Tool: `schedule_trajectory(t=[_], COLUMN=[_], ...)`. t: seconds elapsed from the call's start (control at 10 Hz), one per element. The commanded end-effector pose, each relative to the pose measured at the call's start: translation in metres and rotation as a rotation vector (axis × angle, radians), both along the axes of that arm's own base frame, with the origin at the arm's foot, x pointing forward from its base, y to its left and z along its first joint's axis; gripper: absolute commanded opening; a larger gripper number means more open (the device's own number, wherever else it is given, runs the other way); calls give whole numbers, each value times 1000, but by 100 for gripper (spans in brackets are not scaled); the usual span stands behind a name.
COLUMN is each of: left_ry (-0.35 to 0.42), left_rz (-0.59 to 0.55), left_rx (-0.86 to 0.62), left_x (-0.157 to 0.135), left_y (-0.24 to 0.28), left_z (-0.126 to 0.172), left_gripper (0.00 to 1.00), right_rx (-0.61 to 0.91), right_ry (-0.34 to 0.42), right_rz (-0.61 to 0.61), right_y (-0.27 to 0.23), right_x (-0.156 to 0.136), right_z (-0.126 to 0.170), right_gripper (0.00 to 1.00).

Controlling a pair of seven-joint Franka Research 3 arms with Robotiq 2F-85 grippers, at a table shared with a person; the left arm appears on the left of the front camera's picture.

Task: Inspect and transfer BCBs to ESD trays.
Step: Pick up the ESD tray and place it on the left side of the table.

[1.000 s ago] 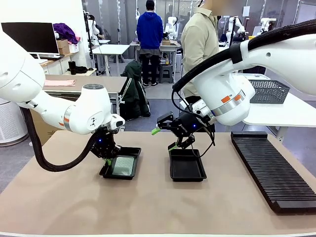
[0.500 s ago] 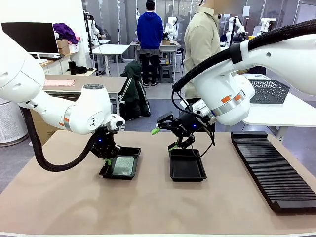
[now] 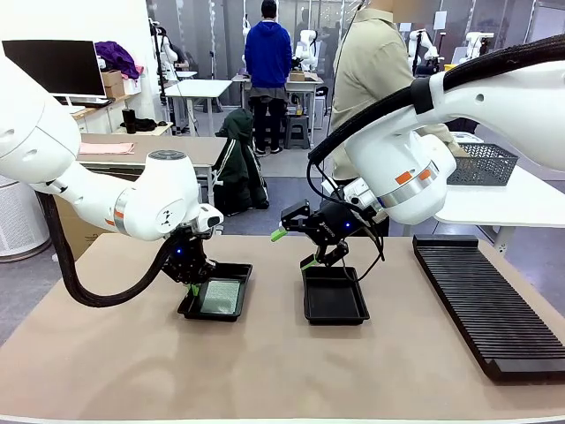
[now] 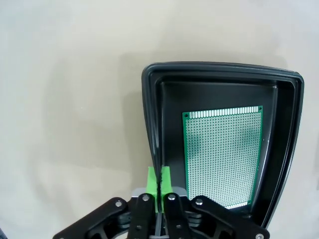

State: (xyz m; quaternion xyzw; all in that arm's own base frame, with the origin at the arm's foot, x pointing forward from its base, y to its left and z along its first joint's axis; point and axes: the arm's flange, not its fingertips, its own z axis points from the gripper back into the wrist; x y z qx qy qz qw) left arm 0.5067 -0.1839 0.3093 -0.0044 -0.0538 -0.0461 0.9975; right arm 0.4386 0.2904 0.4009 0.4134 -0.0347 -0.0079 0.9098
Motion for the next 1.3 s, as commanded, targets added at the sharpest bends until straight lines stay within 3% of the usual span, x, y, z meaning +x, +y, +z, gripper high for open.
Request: schedule_trajectory(t=[0.0,0.5,1.2], left_ry=[0,-2,-20], left_rz=[0,16,37], left_rx=[0,-44,-87], left_x=[0,-5,-21], left_y=[0,63,171], left_z=[0,20,26], left_gripper=[3,3,3], right_rx=[-3,-3,-3], right_ry=[3,3,3], right_rz=[-16,-16,-16], right_y=[1,1,1], right_x=[0,0,0], right_z=[0,0,0], right_gripper=[100,100,100])
